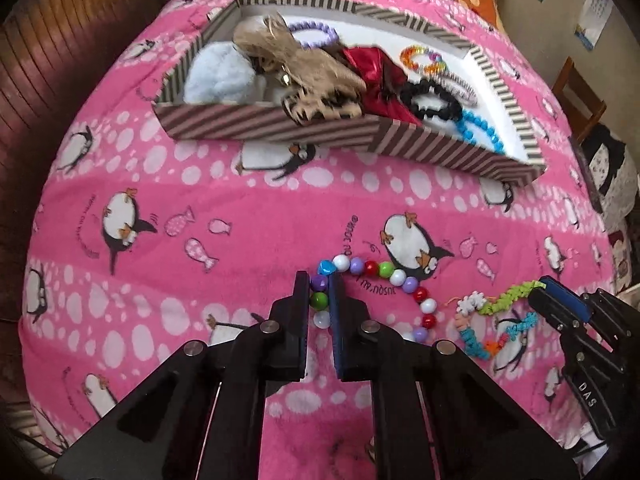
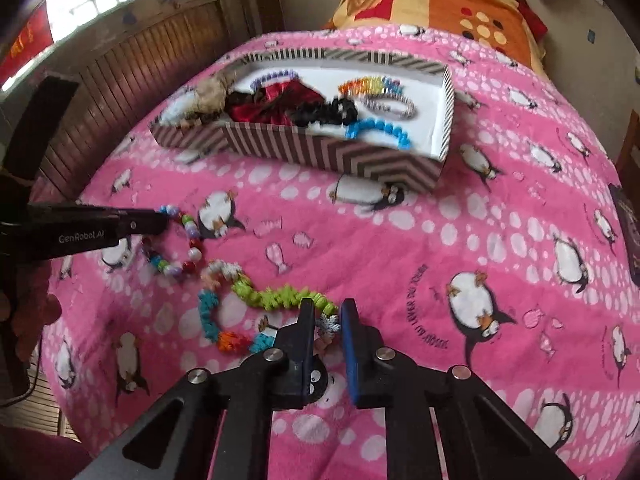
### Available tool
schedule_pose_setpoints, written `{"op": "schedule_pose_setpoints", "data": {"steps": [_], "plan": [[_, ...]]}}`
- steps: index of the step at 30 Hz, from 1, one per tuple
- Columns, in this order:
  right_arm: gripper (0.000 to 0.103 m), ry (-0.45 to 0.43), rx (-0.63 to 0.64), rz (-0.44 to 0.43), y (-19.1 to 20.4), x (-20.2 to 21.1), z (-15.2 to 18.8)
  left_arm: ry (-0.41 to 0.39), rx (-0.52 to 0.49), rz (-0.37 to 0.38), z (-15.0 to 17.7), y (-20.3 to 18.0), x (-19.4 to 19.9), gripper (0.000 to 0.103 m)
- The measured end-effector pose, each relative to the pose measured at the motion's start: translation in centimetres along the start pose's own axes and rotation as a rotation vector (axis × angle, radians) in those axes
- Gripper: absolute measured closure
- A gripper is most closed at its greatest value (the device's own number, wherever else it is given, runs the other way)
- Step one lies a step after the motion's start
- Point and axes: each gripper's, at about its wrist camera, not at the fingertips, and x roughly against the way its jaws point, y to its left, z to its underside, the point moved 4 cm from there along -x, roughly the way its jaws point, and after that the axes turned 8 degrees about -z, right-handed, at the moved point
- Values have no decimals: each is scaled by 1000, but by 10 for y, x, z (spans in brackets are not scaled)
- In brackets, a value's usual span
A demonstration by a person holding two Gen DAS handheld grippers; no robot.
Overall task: Organize jewelry
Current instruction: 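Carry both bracelets into the tray and open both tools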
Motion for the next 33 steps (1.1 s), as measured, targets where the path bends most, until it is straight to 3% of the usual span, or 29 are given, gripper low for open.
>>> {"op": "schedule_pose_setpoints", "data": {"steps": [11, 21, 26, 33], "plan": [[91, -122, 22, 15, 1, 50, -42, -146, 31, 18, -29, 20, 70, 95], [91, -175, 54, 39, -9, 71, -88, -223, 28, 1, -66, 27, 100, 95], [91, -188, 81, 46, -10, 70, -116, -272, -6, -14, -97, 19, 110, 95], [91, -172, 99, 26, -16, 47, -157, -273, -18, -9, -147, 3, 97, 95]]}}
